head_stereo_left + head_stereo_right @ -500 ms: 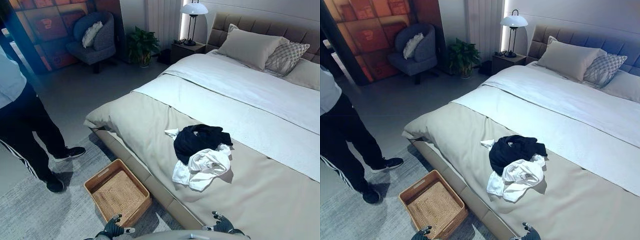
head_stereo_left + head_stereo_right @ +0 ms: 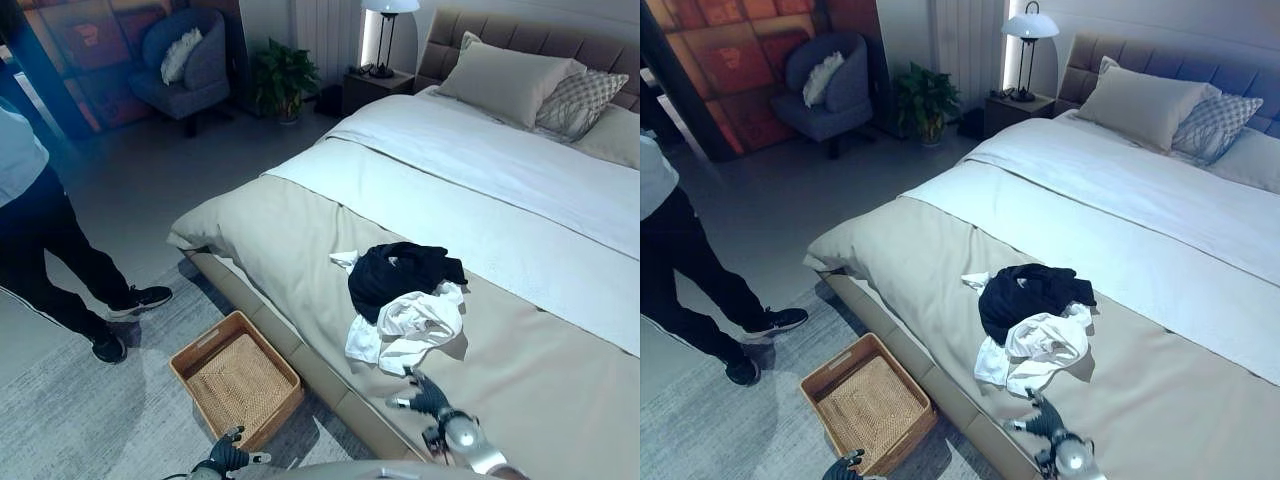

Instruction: Pick up clothes into the bucket

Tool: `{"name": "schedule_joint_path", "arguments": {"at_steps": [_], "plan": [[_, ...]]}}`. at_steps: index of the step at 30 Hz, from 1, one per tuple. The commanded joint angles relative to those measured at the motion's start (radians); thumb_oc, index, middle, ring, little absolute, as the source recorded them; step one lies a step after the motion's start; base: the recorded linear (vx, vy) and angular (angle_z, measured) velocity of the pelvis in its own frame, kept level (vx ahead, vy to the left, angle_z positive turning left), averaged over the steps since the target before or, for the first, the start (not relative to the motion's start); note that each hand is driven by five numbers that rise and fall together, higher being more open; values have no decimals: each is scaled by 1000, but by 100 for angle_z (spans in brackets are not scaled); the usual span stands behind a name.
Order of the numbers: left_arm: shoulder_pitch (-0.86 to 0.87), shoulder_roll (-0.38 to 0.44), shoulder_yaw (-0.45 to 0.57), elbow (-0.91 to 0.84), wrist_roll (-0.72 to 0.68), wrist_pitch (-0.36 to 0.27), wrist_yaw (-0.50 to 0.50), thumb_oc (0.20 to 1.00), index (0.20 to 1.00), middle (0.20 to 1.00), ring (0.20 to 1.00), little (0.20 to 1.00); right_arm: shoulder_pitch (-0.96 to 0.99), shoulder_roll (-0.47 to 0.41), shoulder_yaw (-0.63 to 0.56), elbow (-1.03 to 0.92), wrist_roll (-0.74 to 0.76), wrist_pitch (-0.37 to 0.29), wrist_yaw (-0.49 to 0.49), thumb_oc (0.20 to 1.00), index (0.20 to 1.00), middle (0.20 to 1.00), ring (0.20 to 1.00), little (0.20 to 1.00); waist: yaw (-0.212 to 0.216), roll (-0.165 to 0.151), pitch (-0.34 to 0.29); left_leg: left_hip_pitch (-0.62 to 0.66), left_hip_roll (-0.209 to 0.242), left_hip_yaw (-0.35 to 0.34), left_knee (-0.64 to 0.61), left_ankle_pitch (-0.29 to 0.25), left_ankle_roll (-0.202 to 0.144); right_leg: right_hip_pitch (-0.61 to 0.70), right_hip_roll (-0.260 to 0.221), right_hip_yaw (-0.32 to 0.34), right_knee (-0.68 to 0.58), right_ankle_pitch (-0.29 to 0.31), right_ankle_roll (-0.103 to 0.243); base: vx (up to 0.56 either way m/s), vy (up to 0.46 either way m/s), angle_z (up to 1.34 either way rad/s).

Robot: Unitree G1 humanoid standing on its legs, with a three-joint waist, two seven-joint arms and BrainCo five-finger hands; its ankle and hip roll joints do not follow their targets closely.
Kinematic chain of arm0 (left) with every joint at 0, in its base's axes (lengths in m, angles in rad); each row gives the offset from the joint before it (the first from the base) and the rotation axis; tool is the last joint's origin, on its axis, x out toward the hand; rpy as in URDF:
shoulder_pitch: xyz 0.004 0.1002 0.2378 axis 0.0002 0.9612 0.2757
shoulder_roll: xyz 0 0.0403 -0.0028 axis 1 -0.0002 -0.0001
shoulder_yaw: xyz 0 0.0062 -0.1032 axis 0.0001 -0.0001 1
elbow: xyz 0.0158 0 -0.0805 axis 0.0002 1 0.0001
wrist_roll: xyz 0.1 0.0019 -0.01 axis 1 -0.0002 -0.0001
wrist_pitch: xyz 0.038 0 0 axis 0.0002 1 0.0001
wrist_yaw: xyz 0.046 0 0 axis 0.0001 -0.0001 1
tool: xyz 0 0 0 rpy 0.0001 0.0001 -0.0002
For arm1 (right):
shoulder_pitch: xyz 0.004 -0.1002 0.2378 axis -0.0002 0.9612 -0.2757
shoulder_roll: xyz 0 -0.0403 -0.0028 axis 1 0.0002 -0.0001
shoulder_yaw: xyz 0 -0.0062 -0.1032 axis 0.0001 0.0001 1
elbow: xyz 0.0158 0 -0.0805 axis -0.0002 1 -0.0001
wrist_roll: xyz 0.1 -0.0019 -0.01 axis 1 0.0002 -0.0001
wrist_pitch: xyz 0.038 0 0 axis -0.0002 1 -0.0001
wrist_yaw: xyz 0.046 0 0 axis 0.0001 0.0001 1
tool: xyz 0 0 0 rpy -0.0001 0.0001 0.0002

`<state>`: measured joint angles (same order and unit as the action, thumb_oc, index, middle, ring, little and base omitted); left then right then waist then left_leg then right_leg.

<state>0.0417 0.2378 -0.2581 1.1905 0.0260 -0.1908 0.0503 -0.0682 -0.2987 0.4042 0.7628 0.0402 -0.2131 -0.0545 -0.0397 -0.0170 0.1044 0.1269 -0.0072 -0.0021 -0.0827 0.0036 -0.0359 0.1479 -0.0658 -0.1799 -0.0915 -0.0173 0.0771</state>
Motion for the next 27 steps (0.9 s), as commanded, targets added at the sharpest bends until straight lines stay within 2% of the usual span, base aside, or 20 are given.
{"name": "schedule_joint_path", "arguments": {"at_steps": [1, 3, 6, 7, 9, 10, 13, 16, 19, 23, 24, 27], "plan": [[-84, -45, -48, 16, 7, -45, 21, 1000, 1000, 1000, 1000, 1000, -135, -61, 2, -168, -44, -74, -50, 1000, 1000, 1000, 1000, 1000, 4, -29, 32, -52, 12, -20, 35, -23, -8, -48, -34, -23, 38, 10, 47, -53, 3, 4], [-92, -42, -49, 1, 5, -48, 27, 1000, 1000, 1000, 1000, 1000, -172, -93, -22, -216, -94, -75, -88, 1000, 1000, 1000, 1000, 1000, 8, -28, 47, -74, 10, -24, 38, -16, -7, -69, -36, -29, 45, 13, 48, -63, 3, 5], [-115, -41, -68, -25, 2, -56, 49, 1000, 1000, 1000, 1000, 1000, -260, -152, -103, -244, -192, -65, -224, 1000, 1000, 1000, 1000, 1000, 17, -20, 73, -109, 6, -37, 39, -4, -5, -98, -42, -41, 56, 16, 48, -45, 7, 8], [-115, -41, -69, -25, 2, -56, 49, 1000, 1000, 1000, 1000, 1000, -261, -152, -103, -244, -193, -66, -224, 1000, 1000, 1000, 1000, 1000, 17, -20, 73, -110, 6, -37, 40, -4, -5, -99, -42, -41, 56, 16, 48, -22, 1, 17], [-128, -36, -78, -58, -10, -64, 80, 1000, 1000, 1000, 1000, 1000, -322, -175, -169, -206, -257, -36, -353, 1000, 1000, 1000, 1000, 1000, 25, -8, 100, -136, 1, -48, 40, 6, -4, -126, -47, -55, 69, 19, 48, -44, 4, 15], [-128, -36, -78, -59, -10, -64, 80, 1000, 1000, 1000, 1000, 1000, -323, -175, -170, -206, -258, -36, -354, 1000, 1000, 1000, 1000, 1000, 25, -8, 100, -137, 1, -49, 41, 6, -4, -127, -48, -55, 70, 18, 48, -49, 5, 10], [-146, -32, -105, -87, -33, -69, 117, 1000, 1000, 1000, 1000, 1000, -409, -201, -245, -93, -237, -13, -487, 1000, 1000, 1000, 1000, 1000, 35, 14, 133, -174, -5, -63, 46, 15, -2, -170, -58, -69, 105, 11, 47, -37, 16, 13], [-151, -32, -125, -110, -38, -69, 131, 1000, 1000, 1000, 1000, 1000, -450, -227, -270, -17, -210, -5, -545, 1000, 1000, 1000, 1000, 1000, 38, 31, 157, -196, -10, -76, 57, 16, 0, -198, -69, -75, 140, 0, 44, -37, 27, 13], [-167, -28, -147, -129, -54, -77, 151, 1000, 1000, 1000, 1000, 1000, -509, -306, -281, 79, -229, 23, -607, 1000, 1000, 1000, 1000, 1000, 42, 58, 196, -236, -21, -96, 78, 19, 4, -254, -87, -87, 205, -20, 37, -59, 47, 12], [-173, -31, -169, -139, -77, -78, 161, 1000, 1000, 1000, 1000, 1000, -585, -367, -263, 205, -194, 34, -615, 1000, 1000, 1000, 1000, 1000, 48, 83, 219, -259, -29, -111, 84, 26, 8, -293, -106, -100, 261, -39, 35, -15, 33, 17], [-178, -31, -188, -147, -100, -78, 161, 1000, 1000, 1000, 1000, 1000, -642, -409, -242, 269, -166, 35, -621, 1000, 1000, 1000, 1000, 1000, 51, 103, 243, -281, -34, -127, 81, 38, 7, -329, -126, -111, 305, -49, 34, -29, 27, 10], [-187, -30, -197, -155, -112, -81, 167, 1000, 1000, 1000, 1000, 1000, -681, -437, -224, 279, -165, 35, -636, 1000, 1000, 1000, 1000, 1000, 54, 110, 258, -301, -37, -141, 78, 49, 5, -355, -135, -122, 331, -59, 32, -24, -9, 19]]}}
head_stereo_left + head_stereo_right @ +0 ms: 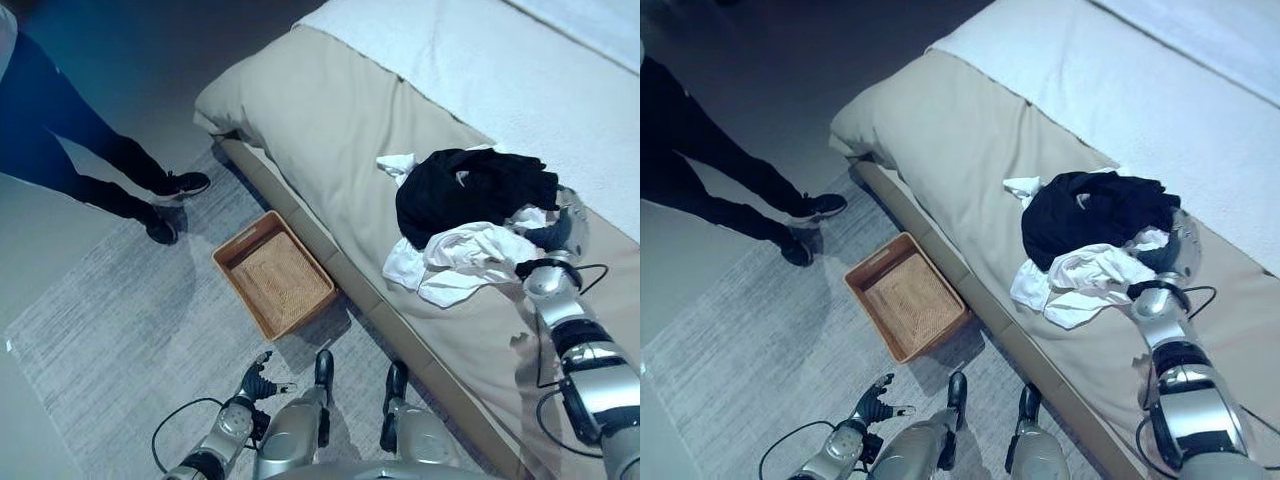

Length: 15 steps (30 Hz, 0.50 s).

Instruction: Pick up clothes into the bucket

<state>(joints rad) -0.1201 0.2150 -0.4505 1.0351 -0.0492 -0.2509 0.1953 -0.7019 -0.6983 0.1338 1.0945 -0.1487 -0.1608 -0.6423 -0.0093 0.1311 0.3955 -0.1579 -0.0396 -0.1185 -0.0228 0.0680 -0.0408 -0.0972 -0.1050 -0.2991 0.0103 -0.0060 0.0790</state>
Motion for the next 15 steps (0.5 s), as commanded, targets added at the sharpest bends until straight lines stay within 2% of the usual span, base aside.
{"name": "schedule_joint_path", "arguments": {"at_steps": [1, 3, 6, 8, 13, 15], "plan": [[-29, -6, -7, -5, -40, -22, 26, 1000, 1000, 1000, 1000, 1000, -64, -55, 52, -54, 25, -17, -56, 1000, 1000, 1000, 1000, 1000, 22, -35, -25, -30, -6, -33, 17, -10, 7, -124, -102, -12, 242, -75, 30, -18, -52, 16], [-37, 4, -10, -13, -60, -32, 42, 1000, 1000, 1000, 1000, 1000, -124, -97, 83, -76, 0, -14, -91, 1000, 1000, 1000, 1000, 1000, 31, -38, -2, -60, 3, -51, 1, 12, -6, -161, -102, -29, 261, -89, 27, -26, -96, 22], [-40, 6, -9, -17, -67, -33, 48, 1000, 1000, 1000, 1000, 1000, -146, -111, 92, -79, -7, -16, -104, 1000, 1000, 1000, 1000, 1000, 35, -41, 1, -74, 7, -59, -8, 22, -12, -174, -98, -37, 260, -89, 27, -17, -83, 27], [-47, 15, -19, -52, -89, -41, 54, 1000, 1000, 1000, 1000, 1000, -203, -158, 146, -85, -45, 3, -110, 1000, 1000, 1000, 1000, 1000, 50, -48, 13, -103, 19, -87, -30, 45, -25, -198, -95, -62, 269, -91, 26, -19, -120, 33], [-76, 9, -50, -45, -101, -41, 48, 1000, 1000, 1000, 1000, 1000, -330, -212, 273, 4, -55, 19, -29, 1000, 1000, 1000, 1000, 1000, 65, -63, 31, -131, 21, -129, -29, 55, -32, -216, -96, -92, 292, -101, 20, -4, -72, 32], [-92, 11, -65, -44, -107, -41, 54, 1000, 1000, 1000, 1000, 1000, -403, -200, 326, 73, -35, 22, 0, 1000, 1000, 1000, 1000, 1000, 76, -68, 43, -144, 23, -137, -22, 58, -32, -229, -98, -100, 303, -103, 16, -15, -39, 16]]}}
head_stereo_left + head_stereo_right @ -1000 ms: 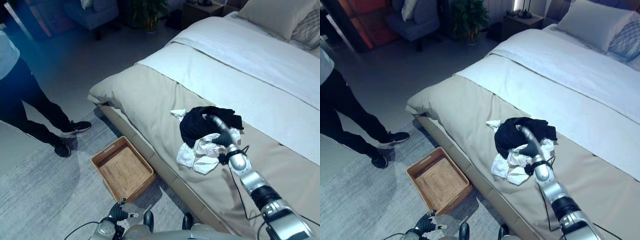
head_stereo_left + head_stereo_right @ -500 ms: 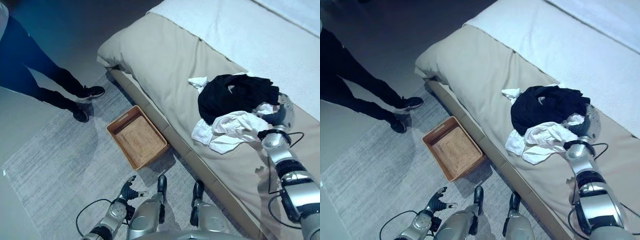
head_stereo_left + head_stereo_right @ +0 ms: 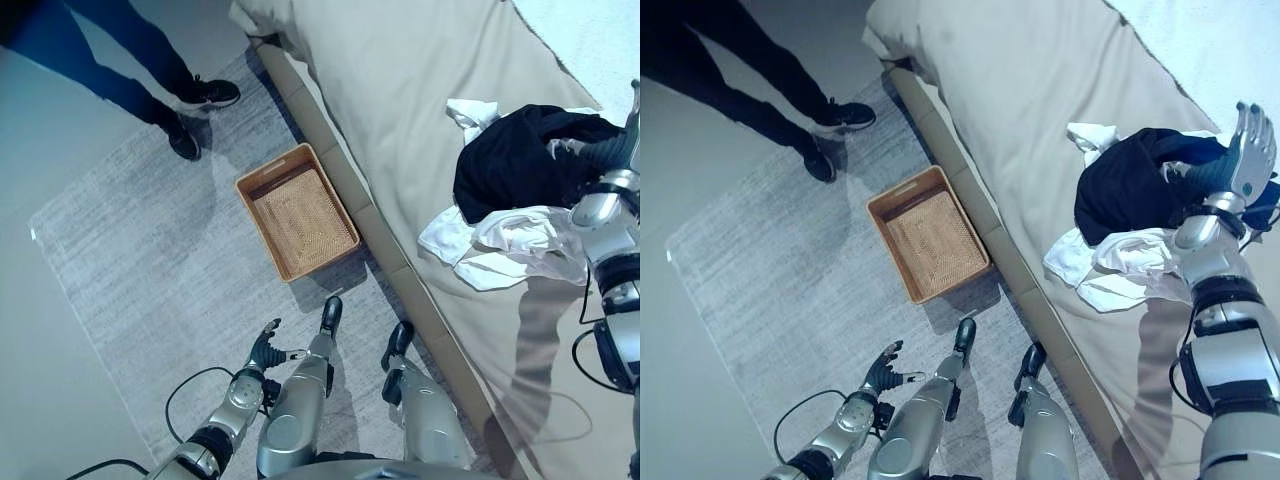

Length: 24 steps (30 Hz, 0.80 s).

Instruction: Pick up clothes into the bucket

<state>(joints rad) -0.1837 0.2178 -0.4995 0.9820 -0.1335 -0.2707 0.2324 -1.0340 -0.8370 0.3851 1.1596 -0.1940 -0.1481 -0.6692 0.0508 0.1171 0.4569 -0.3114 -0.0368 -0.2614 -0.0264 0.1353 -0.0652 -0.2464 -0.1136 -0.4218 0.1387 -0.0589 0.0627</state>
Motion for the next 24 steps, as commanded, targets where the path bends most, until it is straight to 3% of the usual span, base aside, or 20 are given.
{"name": "schedule_joint_path", "arguments": {"at_steps": [1, 8, 9, 11, 13, 24], "plan": [[-29, 7, -14, 9, -23, -21, 17, 1000, 1000, 1000, 1000, 1000, -76, -61, 79, 11, 11, 9, 27, 1000, 1000, 1000, 1000, 1000, 14, -53, -17, 9, 20, 7, -18, -9, -7, -80, -90, 23, 175, -50, 33, -14, -21, 7], [-52, 12, -21, -10, -58, -18, 22, 1000, 1000, 1000, 1000, 1000, -182, -24, 140, 141, 89, 31, 143, 1000, 1000, 1000, 1000, 1000, 33, -58, 16, -31, 21, 3, 11, -12, -6, -120, -96, 24, 202, -50, 29, -1, -16, 4], [-53, 13, -15, -8, -70, -14, 18, 1000, 1000, 1000, 1000, 1000, -204, -19, 146, 171, 109, 42, 171, 1000, 1000, 1000, 1000, 1000, 32, -64, 23, -29, 23, 4, 16, -35, -10, -128, -95, 39, 222, -84, 35, 0, 0, 0], [-56, 14, -11, -7, -77, -10, 16, 1000, 1000, 1000, 1000, 1000, -218, -23, 151, 193, 122, 47, 193, 1000, 1000, 1000, 1000, 1000, 35, -59, 35, -53, 19, 3, 31, -15, -6, -146, -99, 29, 221, -53, 27, -10, 2, 9], [-60, 14, -7, -4, -87, -1, 9, 1000, 1000, 1000, 1000, 1000, -232, -23, 145, 232, 150, 61, 219, 1000, 1000, 1000, 1000, 1000, 37, -64, 44, -56, 20, 7, 41, -40, -10, -156, -99, 46, 238, -86, 33, 61, -56, 8], [-54, 23, 13, -18, -138, 24, -19, 1000, 1000, 1000, 1000, 1000, -268, -7, 201, 298, 193, 85, 359, 1000, 1000, 1000, 1000, 1000, 33, -87, 63, -256, -19, 71, 286, -146, 15, -321, -93, 133, 322, -87, 22, -8, 30, -11]]}}
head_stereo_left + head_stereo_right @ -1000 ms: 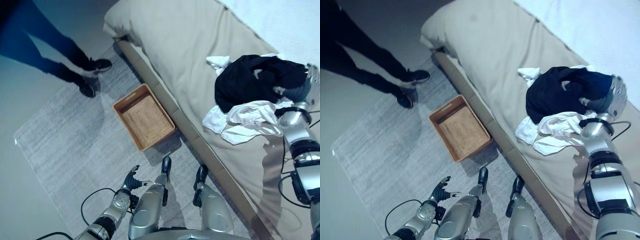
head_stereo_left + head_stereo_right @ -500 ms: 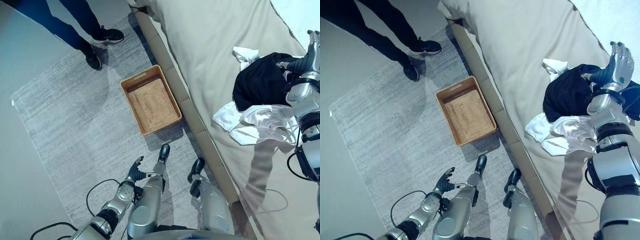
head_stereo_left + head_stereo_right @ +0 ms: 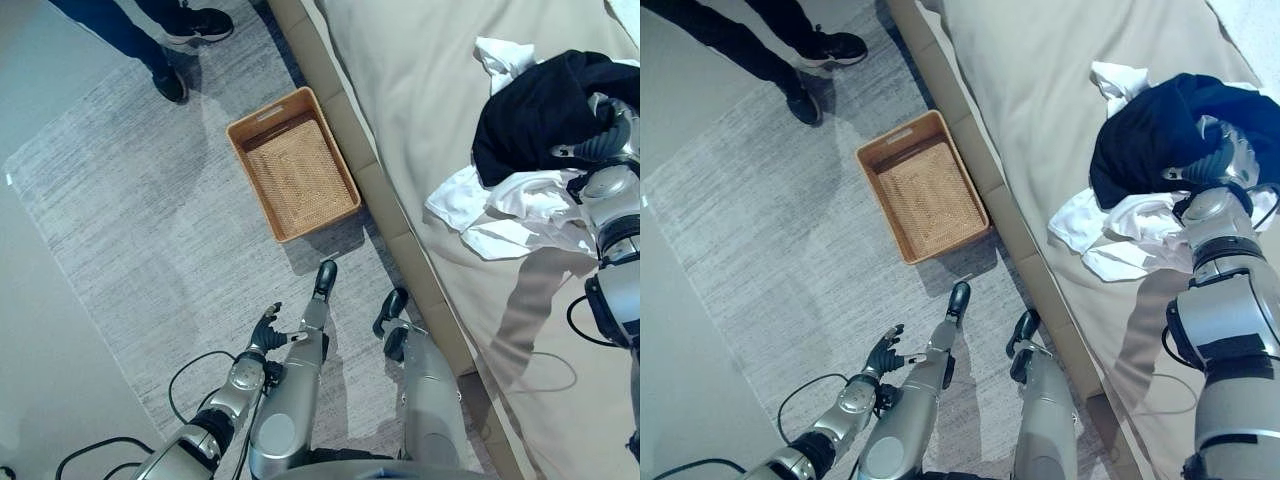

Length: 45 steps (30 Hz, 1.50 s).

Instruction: Pick up clothes into the bucket

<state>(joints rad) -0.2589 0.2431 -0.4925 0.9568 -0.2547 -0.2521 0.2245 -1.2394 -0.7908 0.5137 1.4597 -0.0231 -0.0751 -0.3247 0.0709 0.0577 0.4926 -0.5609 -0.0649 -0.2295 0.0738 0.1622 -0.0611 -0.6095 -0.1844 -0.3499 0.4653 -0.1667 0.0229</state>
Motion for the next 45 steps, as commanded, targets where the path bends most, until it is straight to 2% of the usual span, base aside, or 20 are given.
{"name": "schedule_joint_path", "arguments": {"at_steps": [1, 2, 3, 4, 9, 14, 21, 22, 23, 28, 30, 35, 41, 45], "plan": [[18, 0, 4, -2, -20, 6, -11, 1000, 1000, 1000, 1000, 1000, -65, -46, 84, -6, 18, 10, 29, 1000, 1000, 1000, 1000, 1000, 11, -30, 27, -32, 8, 46, 203, -180, 12, 18, -18, 71, -1, 22, 61, 2, 36, -16], [17, 0, 4, -3, -20, 6, -11, 1000, 1000, 1000, 1000, 1000, -66, -46, 85, -6, 18, 10, 29, 1000, 1000, 1000, 1000, 1000, 11, -30, 27, -33, 8, 47, 204, -181, 12, 17, -18, 72, 0, 22, 61, 8, 35, -14], [13, 0, 4, -5, -21, 6, -12, 1000, 1000, 1000, 1000, 1000, -68, -44, 84, -11, 28, 8, 33, 620, 620, 620, 620, 620, 9, -31, 27, -45, 8, 51, 212, -183, 13, 3, -17, 78, 6, 22, 62, 8, 18, -13], [9, 0, 2, -8, -22, 4, -11, 1000, 1000, 1000, 1000, 1000, -73, -45, 87, -14, 34, 5, 37, 200, 200, 200, 200, 200, 8, -31, 27, -54, 8, 53, 216, -185, 13, -6, -18, 82, 9, 22, 62, 13, 25, -11], [-5, 2, -9, -57, -28, -9, 3, 1000, 1000, 1000, 1000, 1000, -117, -48, 112, -54, 60, -11, 11, 200, 200, 200, 200, 200, -5, -31, 27, -92, 4, 67, 233, -193, 15, -52, -19, 99, 24, 17, 58, 6, 30, -6], [-21, -1, -18, -73, -27, -28, 39, 1000, 1000, 1000, 1000, 1000, -153, -49, 71, -183, 194, -74, -72, 200, 200, 200, 200, 200, -27, -38, 27, -98, -2, 84, 227, -194, 15, -69, -20, 119, 14, 22, 57, -3, 34, -6], [-6, 11, 3, -70, -20, -44, 75, 1000, 1000, 1000, 1000, 1000, -196, -101, 38, -438, 219, -133, -204, 200, 200, 200, 200, 200, -56, -47, 27, -81, -15, 96, 223, -200, 19, -58, -31, 139, 10, 28, 58, -15, 36, -4], [-4, 15, 10, -54, -16, -46, 79, 1000, 1000, 1000, 1000, 1000, -199, -115, 24, -502, 214, -147, -220, 200, 200, 200, 200, 200, -61, -51, 27, -69, -15, 99, 218, -199, 21, -45, -31, 142, -3, 36, 62, -101, 65, -7], [-6, 17, 9, -55, -15, -47, 79, 1000, 1000, 1000, 1000, 1000, -199, -116, 20, -504, 213, -147, -221, 200, 200, 200, 200, 200, -60, -49, 27, -88, -17, 102, 213, -170, 25, -60, -35, 129, -14, 67, 54, -104, 66, -10], [0, 21, 30, -23, -9, -45, 82, 1000, 1000, 1000, 1000, 1000, -205, -139, -2, -615, 210, -162, -237, 200, 200, 200, 200, 200, -67, -63, 27, -36, -10, 108, 191, -168, 23, -5, -36, 130, -50, 85, 63, -34, 23, -5], [4, 29, 54, 8, -4, -41, 79, 1000, 1000, 1000, 1000, 1000, -216, -152, -10, -691, 203, -166, -239, 200, 200, 200, 200, 200, -72, -82, 27, 23, -2, 120, 168, -166, 21, 54, -29, 135, -88, 107, 71, -31, 18, -1], [11, 44, 80, 34, 9, -38, 75, 1000, 1000, 1000, 1000, 1000, -218, -163, -31, -734, 197, -171, -246, 200, 200, 200, 200, 200, -75, -105, 27, 112, 12, 134, 136, -165, 22, 145, -16, 138, -148, 137, 82, -11, 22, -14], [36, 66, 117, 44, 21, -36, 72, 1000, 1000, 1000, 1000, 1000, -184, -169, -101, -770, 165, -171, -290, 200, 200, 200, 200, 200, -82, -126, -26, 191, 25, 157, 73, -152, 28, 223, 1, 146, -239, 186, 100, 8, 35, -17], [51, 77, 133, 55, 30, -33, 63, 1000, 1000, 1000, 1000, 1000, -162, -176, -105, -747, 133, -156, -275, 200, 200, 200, 200, 200, -84, -139, -58, 219, 33, 175, 35, -141, 30, 254, 13, 152, -299, 214, 107, -3, 31, -14]]}}
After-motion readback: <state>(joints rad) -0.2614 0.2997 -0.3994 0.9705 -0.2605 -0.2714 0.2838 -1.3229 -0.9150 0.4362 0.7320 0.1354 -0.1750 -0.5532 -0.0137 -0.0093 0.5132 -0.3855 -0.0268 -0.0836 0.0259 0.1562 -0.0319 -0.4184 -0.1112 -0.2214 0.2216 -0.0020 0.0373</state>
